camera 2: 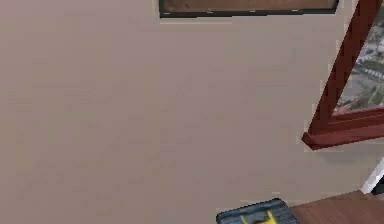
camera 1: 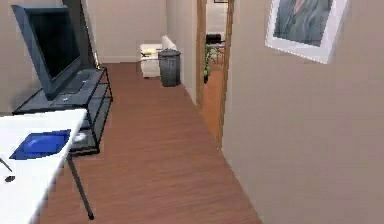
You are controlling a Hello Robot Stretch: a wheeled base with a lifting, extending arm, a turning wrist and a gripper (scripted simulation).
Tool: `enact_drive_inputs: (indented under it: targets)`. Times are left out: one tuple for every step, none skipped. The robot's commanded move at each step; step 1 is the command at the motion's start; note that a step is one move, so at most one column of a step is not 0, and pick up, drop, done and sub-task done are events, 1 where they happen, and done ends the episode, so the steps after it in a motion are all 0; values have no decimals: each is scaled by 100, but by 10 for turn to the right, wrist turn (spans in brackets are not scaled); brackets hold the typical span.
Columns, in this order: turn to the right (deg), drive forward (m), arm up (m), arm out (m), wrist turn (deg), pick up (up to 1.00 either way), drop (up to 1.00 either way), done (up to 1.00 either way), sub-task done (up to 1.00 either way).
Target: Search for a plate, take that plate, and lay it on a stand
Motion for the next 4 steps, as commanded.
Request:
enact_drive_inputs:
  targets:
    - [-300, 0, 0, 0, 0, 0, 0, 0, 0]
    - [0, 5, 0, 0, 0, 0, 0, 0, 0]
    - [-450, 0, 0, 0, 0, 0, 0, 0, 0]
    - [-450, 0, 0, 0, 0, 0, 0, 0, 0]
